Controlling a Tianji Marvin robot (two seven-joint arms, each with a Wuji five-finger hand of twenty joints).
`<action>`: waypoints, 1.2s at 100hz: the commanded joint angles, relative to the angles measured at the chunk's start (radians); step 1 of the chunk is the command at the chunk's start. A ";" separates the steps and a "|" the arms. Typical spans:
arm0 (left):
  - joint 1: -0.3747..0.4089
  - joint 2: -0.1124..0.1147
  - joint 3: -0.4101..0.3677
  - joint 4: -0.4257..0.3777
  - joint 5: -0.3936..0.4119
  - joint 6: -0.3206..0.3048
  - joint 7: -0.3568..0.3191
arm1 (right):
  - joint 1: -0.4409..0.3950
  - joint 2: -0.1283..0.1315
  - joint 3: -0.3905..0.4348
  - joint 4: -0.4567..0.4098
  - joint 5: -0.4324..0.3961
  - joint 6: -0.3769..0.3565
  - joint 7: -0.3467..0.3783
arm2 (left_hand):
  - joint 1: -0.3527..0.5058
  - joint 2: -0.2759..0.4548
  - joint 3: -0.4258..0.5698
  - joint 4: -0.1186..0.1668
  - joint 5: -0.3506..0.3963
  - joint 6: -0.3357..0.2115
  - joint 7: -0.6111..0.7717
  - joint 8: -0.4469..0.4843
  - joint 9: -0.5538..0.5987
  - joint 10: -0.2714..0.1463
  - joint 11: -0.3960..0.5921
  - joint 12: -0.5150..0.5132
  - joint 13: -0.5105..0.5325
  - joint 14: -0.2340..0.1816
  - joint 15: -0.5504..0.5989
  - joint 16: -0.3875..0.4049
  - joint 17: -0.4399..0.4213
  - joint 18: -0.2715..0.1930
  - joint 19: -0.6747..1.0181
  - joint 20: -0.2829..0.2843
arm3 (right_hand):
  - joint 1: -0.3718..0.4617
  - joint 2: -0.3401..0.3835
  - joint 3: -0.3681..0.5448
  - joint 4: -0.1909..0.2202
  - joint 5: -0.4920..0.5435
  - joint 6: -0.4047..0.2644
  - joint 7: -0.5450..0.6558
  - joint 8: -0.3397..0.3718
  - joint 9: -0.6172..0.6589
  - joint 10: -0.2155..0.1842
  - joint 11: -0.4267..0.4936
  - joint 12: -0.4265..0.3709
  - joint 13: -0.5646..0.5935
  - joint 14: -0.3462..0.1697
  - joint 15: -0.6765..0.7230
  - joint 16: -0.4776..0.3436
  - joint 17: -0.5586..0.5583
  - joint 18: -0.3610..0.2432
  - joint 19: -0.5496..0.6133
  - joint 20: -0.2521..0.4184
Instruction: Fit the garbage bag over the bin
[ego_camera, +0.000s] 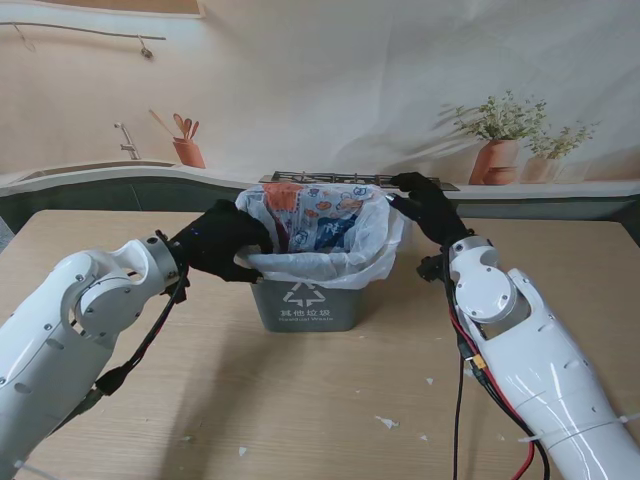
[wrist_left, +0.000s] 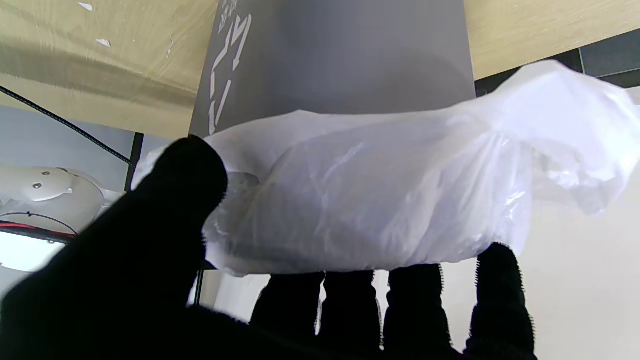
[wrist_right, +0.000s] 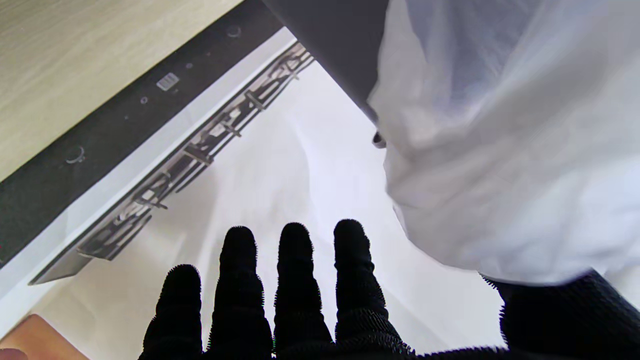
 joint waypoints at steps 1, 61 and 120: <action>0.011 -0.006 -0.009 -0.003 -0.003 0.007 0.007 | -0.005 -0.004 0.002 -0.017 0.003 -0.013 0.011 | -0.047 0.020 -0.036 0.039 -0.073 0.039 -0.068 -0.021 -0.081 0.027 -0.029 -0.030 -0.057 0.018 -0.028 -0.001 -0.011 -0.007 -0.017 -0.012 | -0.047 0.024 -0.025 0.063 -0.024 -0.028 0.006 -0.009 -0.026 -0.008 -0.022 -0.001 -0.024 -0.035 -0.008 -0.012 -0.018 -0.037 -0.033 0.022; 0.048 -0.032 -0.072 -0.041 -0.110 0.016 0.102 | -0.048 0.008 0.061 -0.110 -0.031 -0.134 0.002 | -0.064 0.146 -0.364 0.052 -0.363 0.084 -0.325 -0.157 -0.313 0.124 -0.316 -0.281 -0.271 0.038 -0.279 -0.160 -0.008 -0.019 -0.118 -0.030 | -0.027 0.000 -0.015 0.071 -0.019 -0.048 0.015 -0.022 -0.026 -0.019 -0.035 -0.004 -0.028 -0.060 -0.026 -0.021 0.001 -0.042 -0.038 0.017; 0.351 -0.068 -0.327 -0.295 -0.284 -0.019 0.223 | -0.284 0.044 0.175 -0.420 0.023 -0.320 0.097 | -0.013 0.191 -0.425 0.076 -0.307 0.136 -0.336 -0.167 -0.297 0.109 -0.240 -0.240 -0.265 0.046 -0.263 -0.140 -0.006 -0.006 -0.120 0.011 | -0.010 -0.048 0.035 0.066 0.086 -0.033 0.000 -0.021 0.059 0.009 -0.013 0.007 0.055 -0.025 -0.027 -0.020 0.115 0.009 -0.049 -0.038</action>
